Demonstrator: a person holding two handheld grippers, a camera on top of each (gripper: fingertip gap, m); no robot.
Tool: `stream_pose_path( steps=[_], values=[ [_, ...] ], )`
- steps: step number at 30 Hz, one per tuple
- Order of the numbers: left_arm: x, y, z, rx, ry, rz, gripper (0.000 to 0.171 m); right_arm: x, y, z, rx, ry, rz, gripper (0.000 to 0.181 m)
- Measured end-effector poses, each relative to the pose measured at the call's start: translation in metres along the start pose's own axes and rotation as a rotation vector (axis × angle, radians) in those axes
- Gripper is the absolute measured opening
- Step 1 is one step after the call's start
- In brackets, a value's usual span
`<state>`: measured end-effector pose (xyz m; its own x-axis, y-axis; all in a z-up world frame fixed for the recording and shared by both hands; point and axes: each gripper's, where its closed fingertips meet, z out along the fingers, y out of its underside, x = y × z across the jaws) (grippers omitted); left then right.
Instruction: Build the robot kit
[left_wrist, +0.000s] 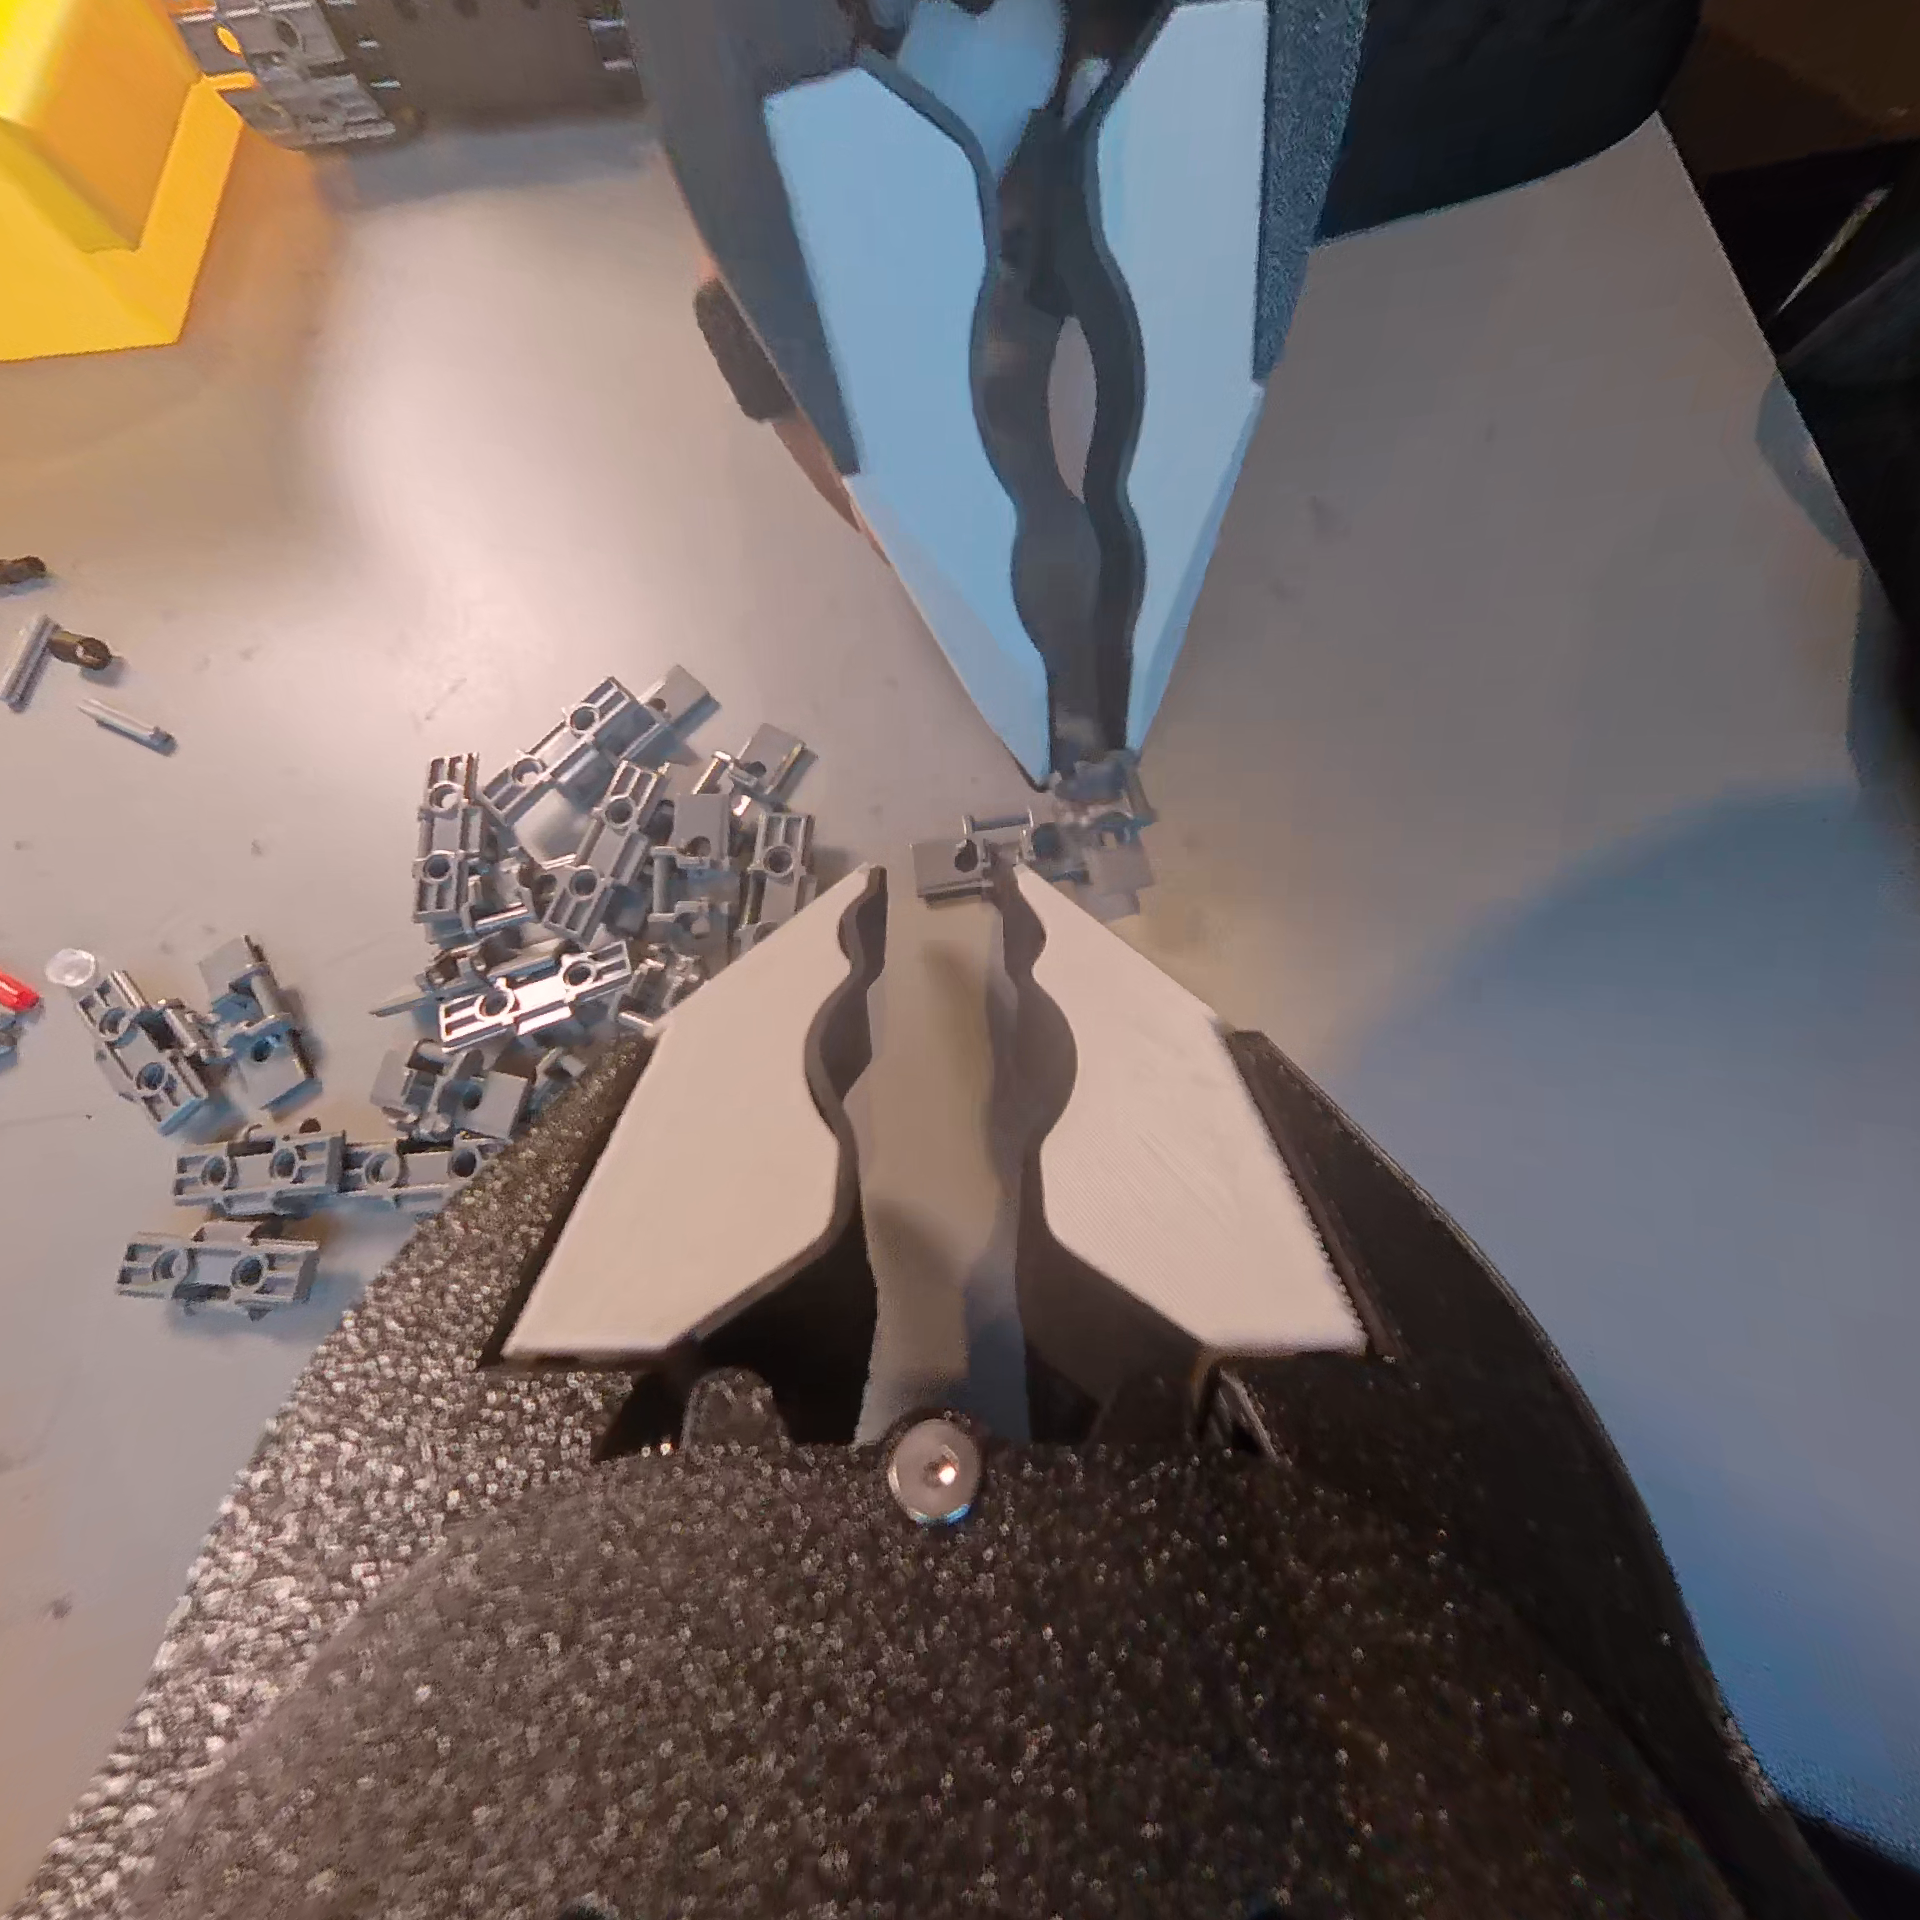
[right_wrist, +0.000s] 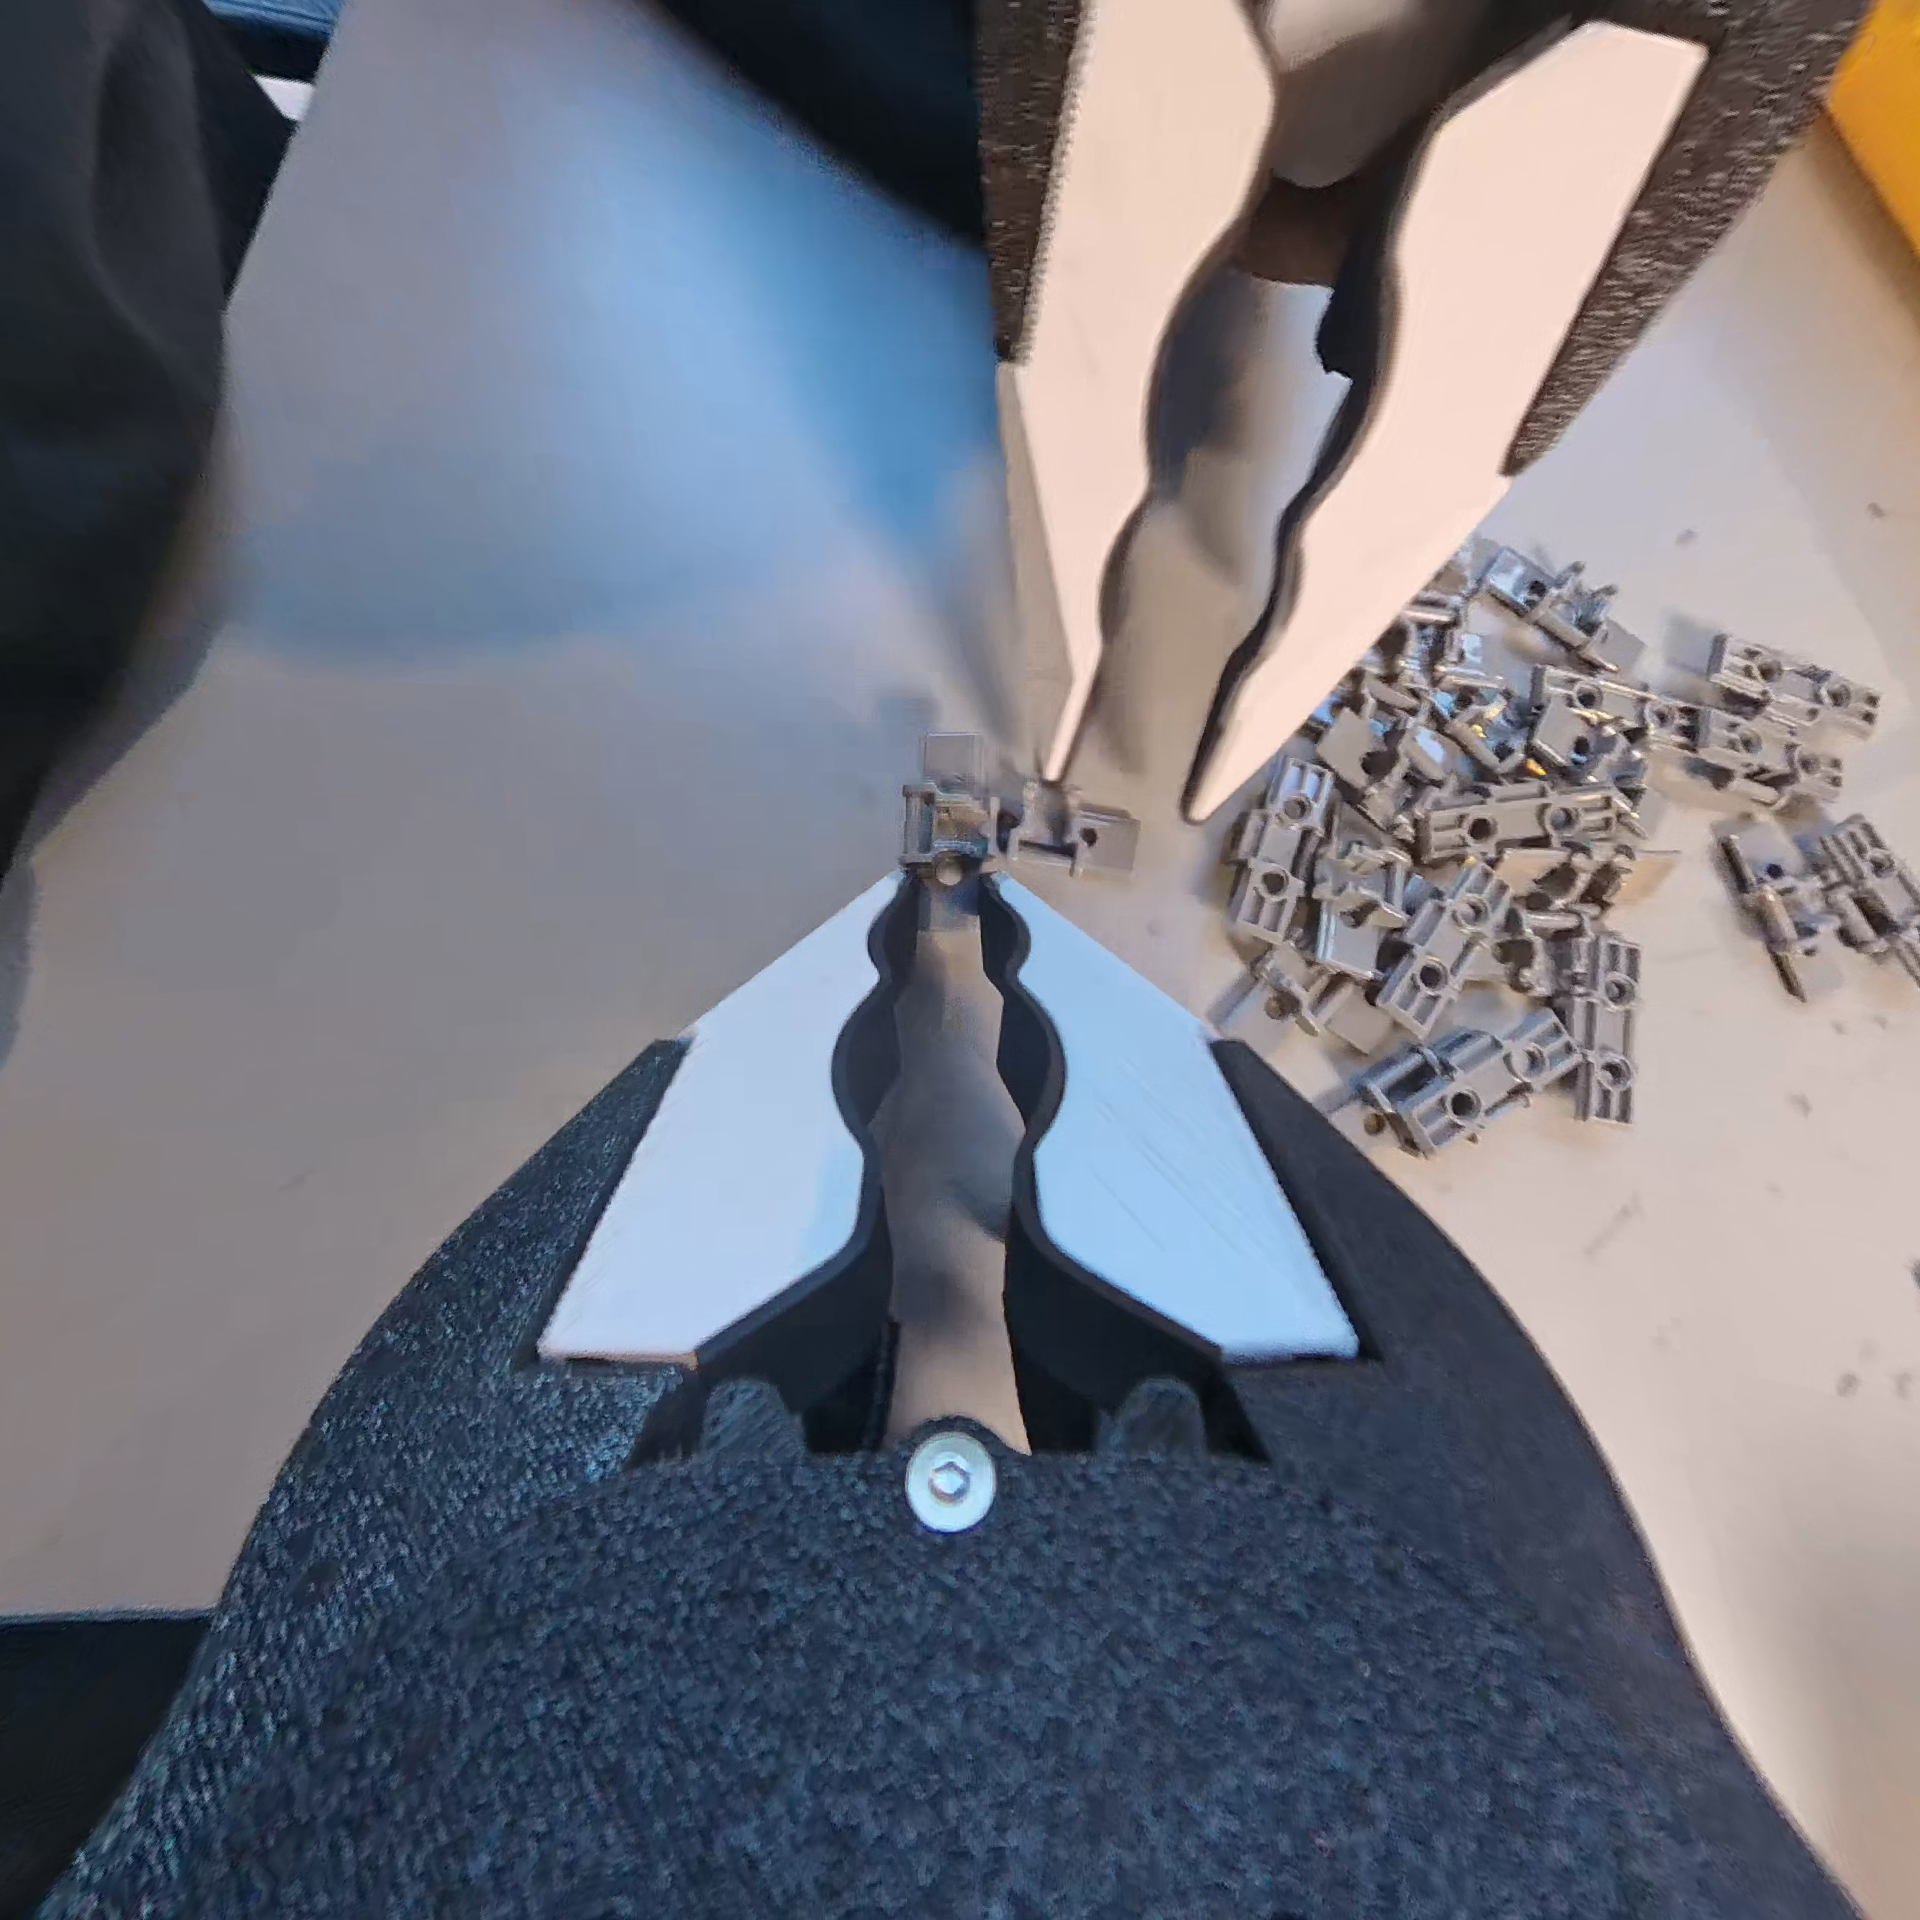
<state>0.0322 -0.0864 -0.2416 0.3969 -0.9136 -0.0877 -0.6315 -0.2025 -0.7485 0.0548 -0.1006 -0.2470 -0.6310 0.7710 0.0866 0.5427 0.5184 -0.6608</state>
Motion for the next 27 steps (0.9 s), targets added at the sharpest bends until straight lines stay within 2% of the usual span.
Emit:
stream_pose_path(
  steps=[12,17,20,24,27],
  values=[
    [0.017,0.002,-0.001,-0.009,0.096,0.027,0.018,0.042,0.030,-0.027,-0.107,0.196,0.068,0.012],
    [-0.004,0.008,-0.003,-0.032,0.013,-0.055,0.020,0.041,0.032,-0.031,-0.113,0.186,0.079,0.012],
    [0.000,0.012,0.000,-0.057,0.025,-0.039,0.020,0.037,0.034,-0.027,-0.129,0.170,0.075,0.012],
    [0.008,0.011,0.000,-0.058,0.059,-0.007,0.011,0.036,0.034,-0.023,-0.127,0.161,0.076,0.011],
    [0.018,0.008,0.002,-0.059,0.097,0.019,0.014,0.037,0.033,-0.023,-0.123,0.165,0.074,0.011]
  ],
)
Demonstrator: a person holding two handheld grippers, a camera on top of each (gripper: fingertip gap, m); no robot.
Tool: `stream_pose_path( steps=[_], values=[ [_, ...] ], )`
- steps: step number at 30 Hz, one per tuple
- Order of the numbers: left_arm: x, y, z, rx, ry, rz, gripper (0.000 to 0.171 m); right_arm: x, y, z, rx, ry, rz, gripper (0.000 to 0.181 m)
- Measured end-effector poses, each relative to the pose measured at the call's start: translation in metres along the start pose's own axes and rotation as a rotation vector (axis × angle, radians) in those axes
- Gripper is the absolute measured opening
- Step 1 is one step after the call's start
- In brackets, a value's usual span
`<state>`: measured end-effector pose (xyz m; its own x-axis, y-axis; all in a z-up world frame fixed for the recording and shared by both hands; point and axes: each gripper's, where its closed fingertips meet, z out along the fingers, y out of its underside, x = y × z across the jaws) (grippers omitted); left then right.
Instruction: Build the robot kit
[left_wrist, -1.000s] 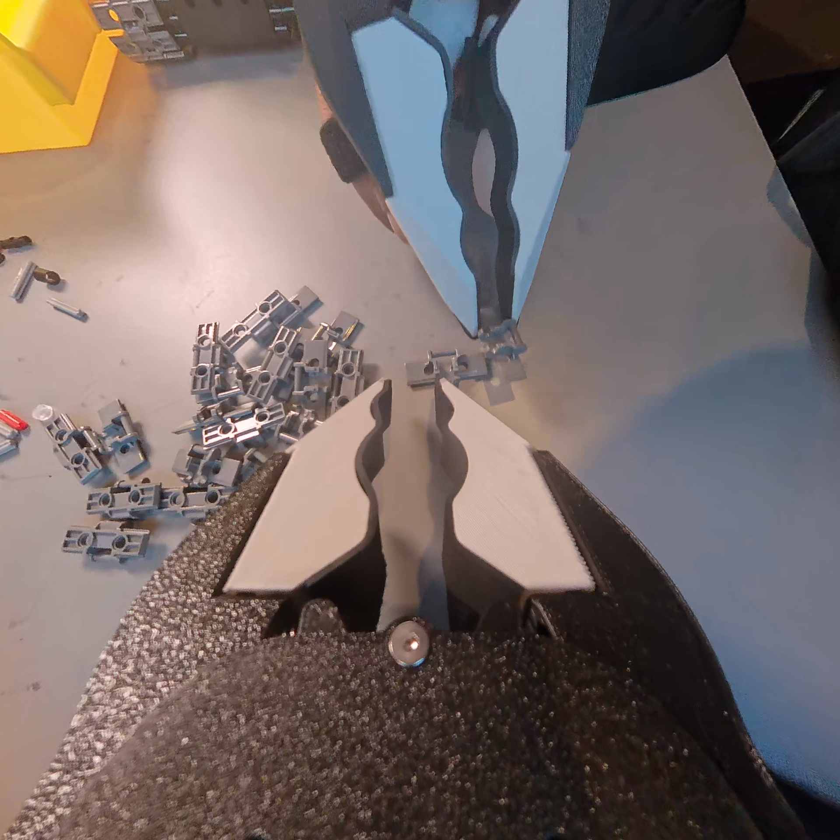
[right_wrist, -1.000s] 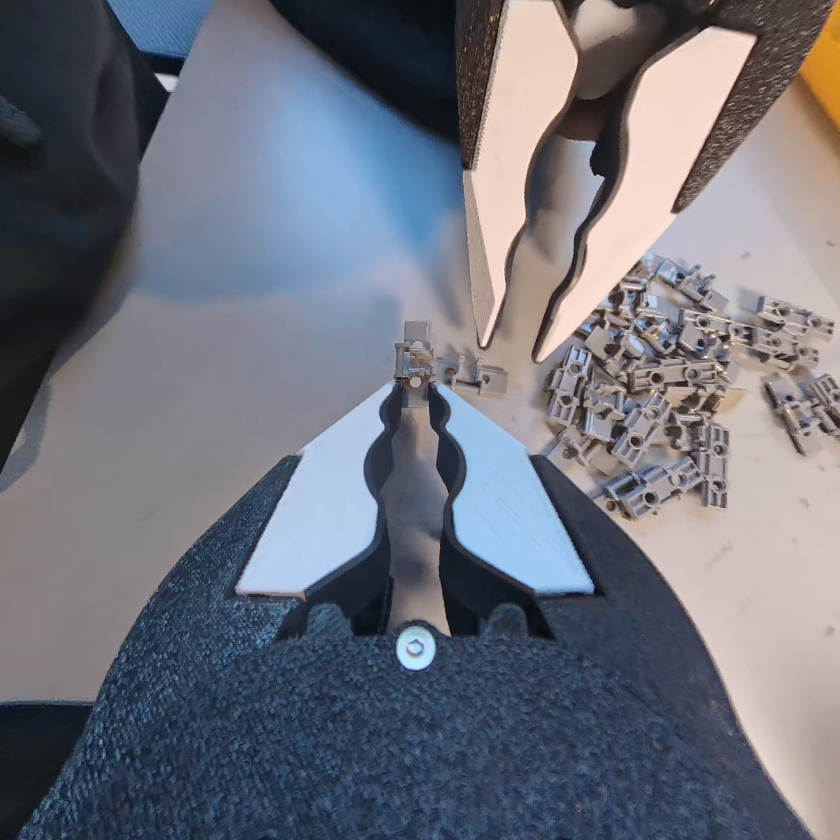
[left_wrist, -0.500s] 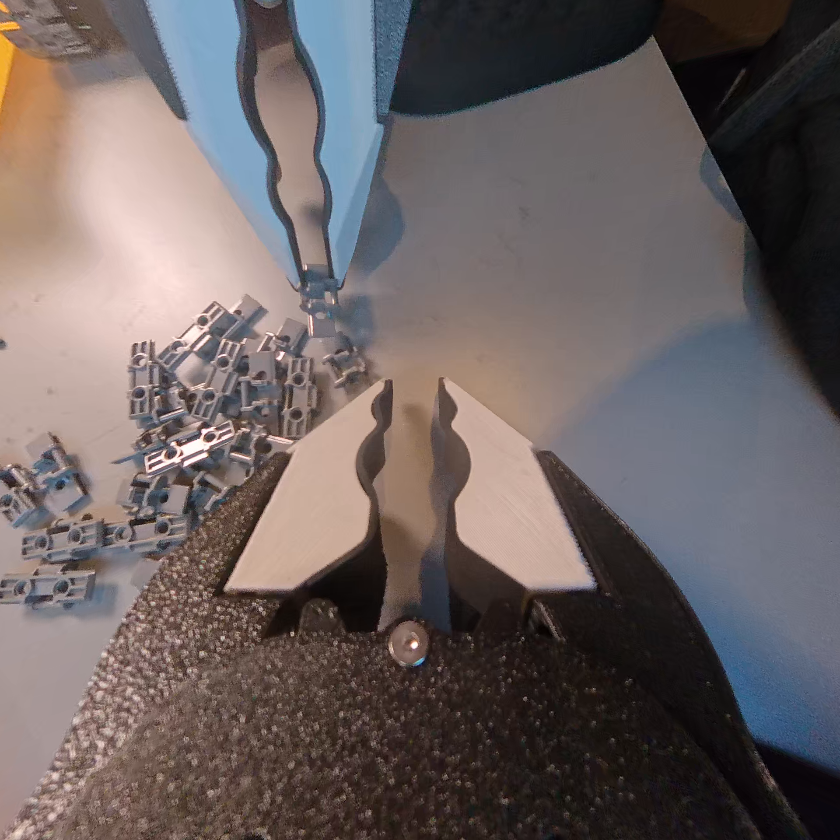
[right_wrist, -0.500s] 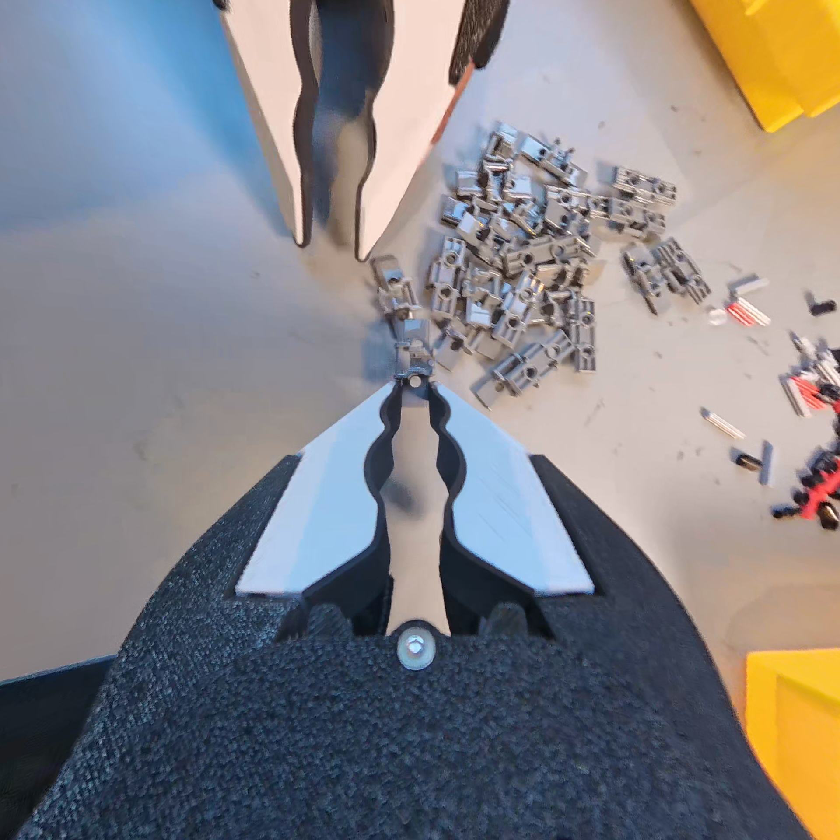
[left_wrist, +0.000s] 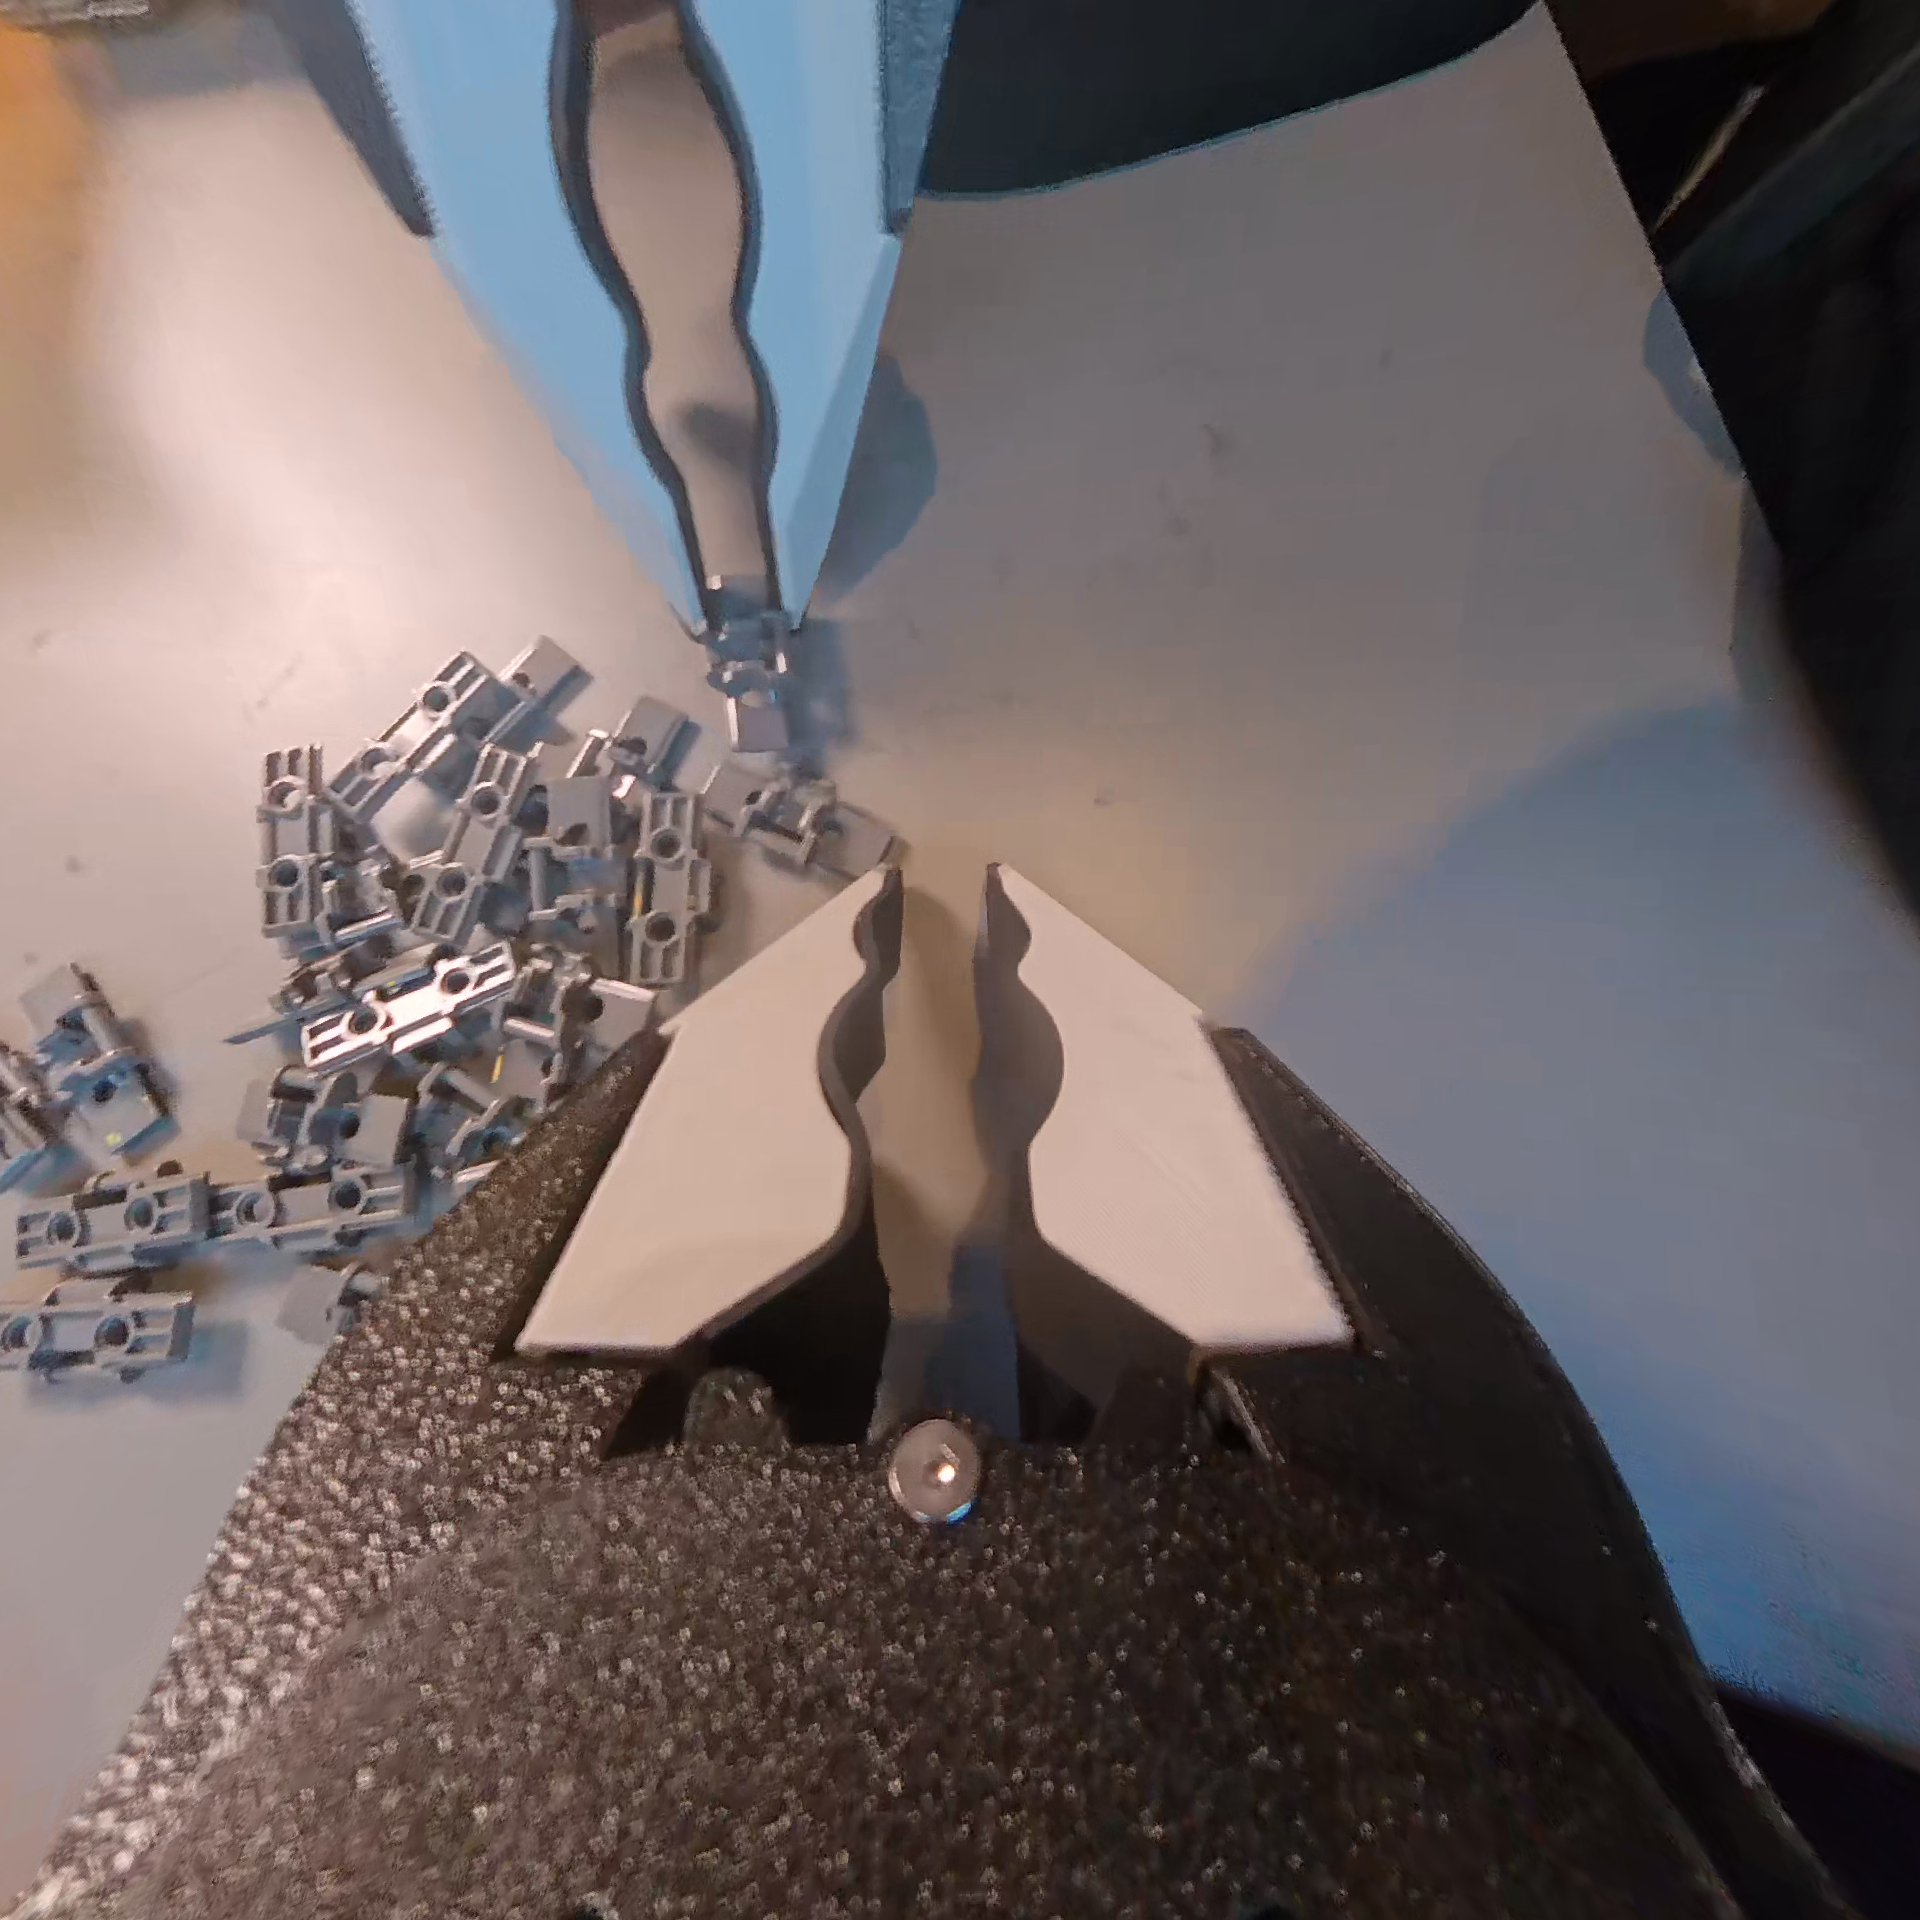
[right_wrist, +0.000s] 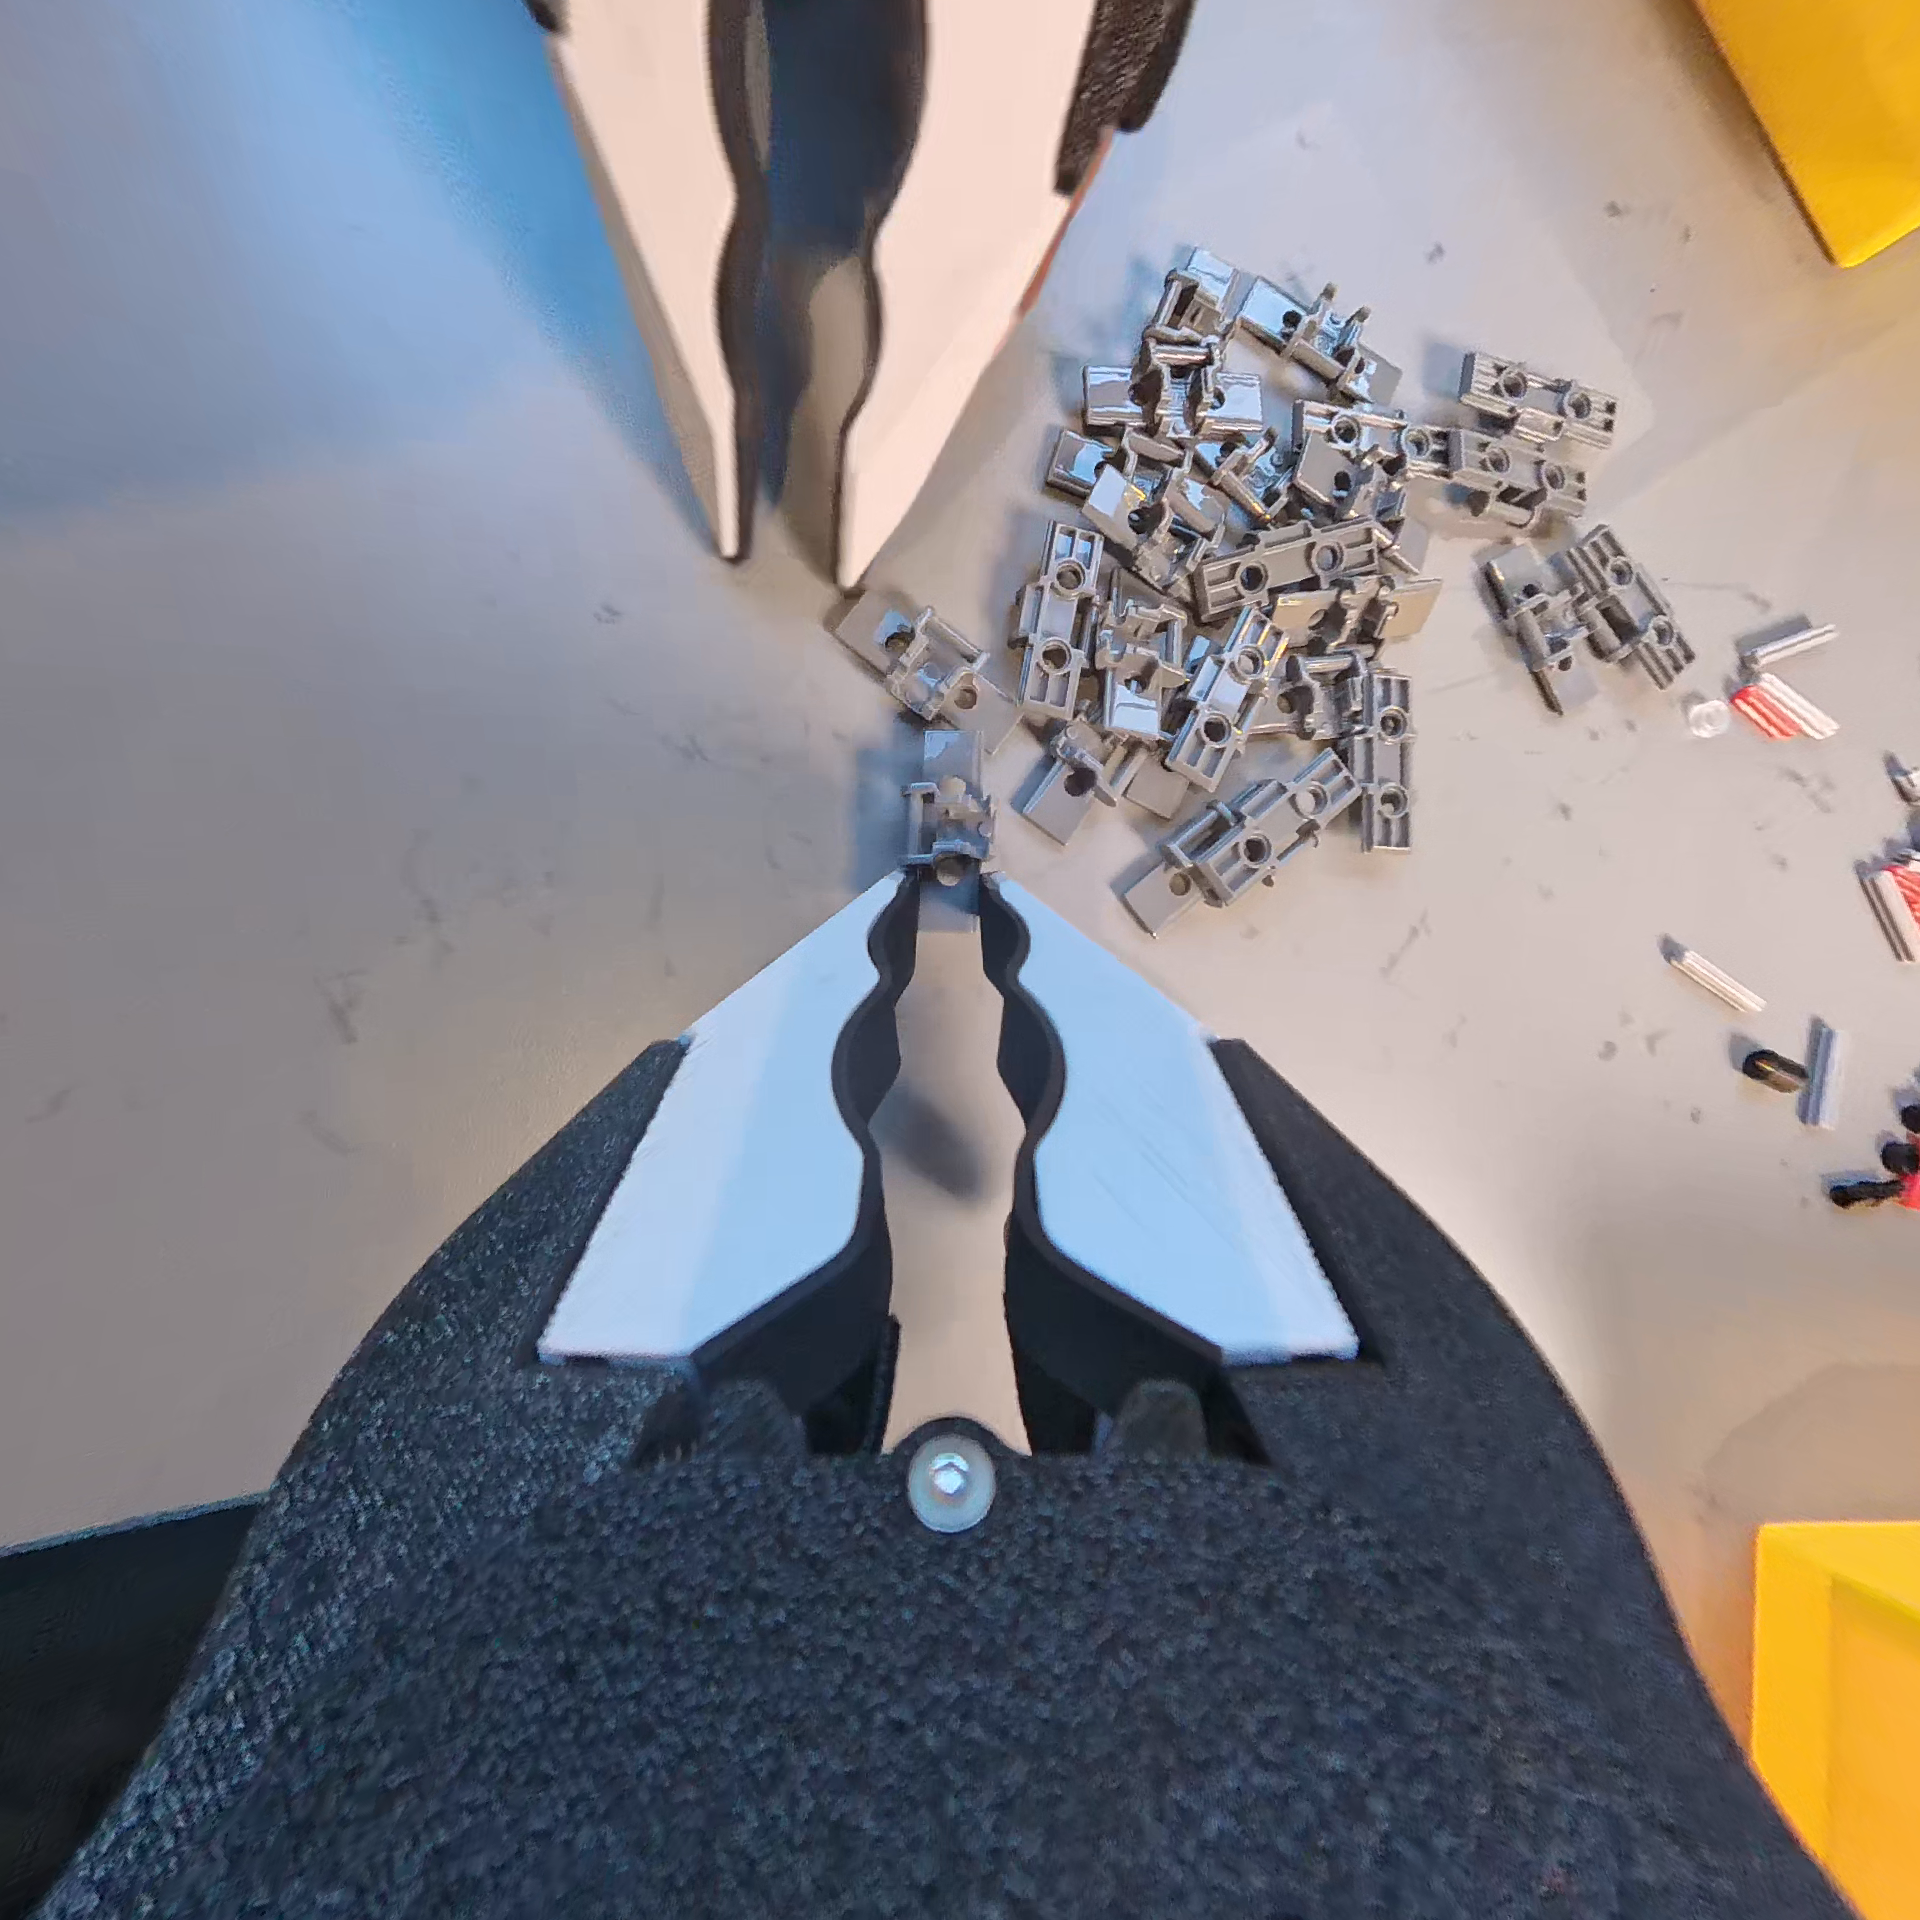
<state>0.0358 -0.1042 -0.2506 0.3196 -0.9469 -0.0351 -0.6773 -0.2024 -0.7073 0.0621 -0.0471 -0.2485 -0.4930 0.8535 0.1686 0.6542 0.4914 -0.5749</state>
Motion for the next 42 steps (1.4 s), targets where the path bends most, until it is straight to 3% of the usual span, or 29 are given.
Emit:
stream_pose_path(
  steps=[6,10,14,27,32,42],
  values=[
    [0.007,-0.007,0.004,0.006,0.014,0.026,0.023,0.002,-0.002,0.002,0.008,0.012,0.006,0.011],
    [-0.011,-0.010,-0.011,0.065,-0.030,-0.077,0.022,0.005,-0.002,0.001,0.007,0.032,0.002,0.012],
    [-0.021,-0.003,-0.008,0.038,-0.070,-0.112,0.025,0.006,-0.005,0.004,0.013,0.048,-0.003,0.012],
    [-0.008,-0.010,0.005,0.020,-0.046,-0.042,0.014,-0.006,-0.018,0.010,0.054,0.033,-0.089,0.012],
    [-0.006,-0.017,-0.002,0.073,-0.024,-0.051,0.014,-0.004,-0.017,0.007,0.060,0.035,-0.082,0.012],
    [-0.030,-0.030,-0.022,0.223,-0.035,-0.254,0.019,0.003,-0.037,-0.007,0.168,0.091,-0.109,0.012]
  ],
)
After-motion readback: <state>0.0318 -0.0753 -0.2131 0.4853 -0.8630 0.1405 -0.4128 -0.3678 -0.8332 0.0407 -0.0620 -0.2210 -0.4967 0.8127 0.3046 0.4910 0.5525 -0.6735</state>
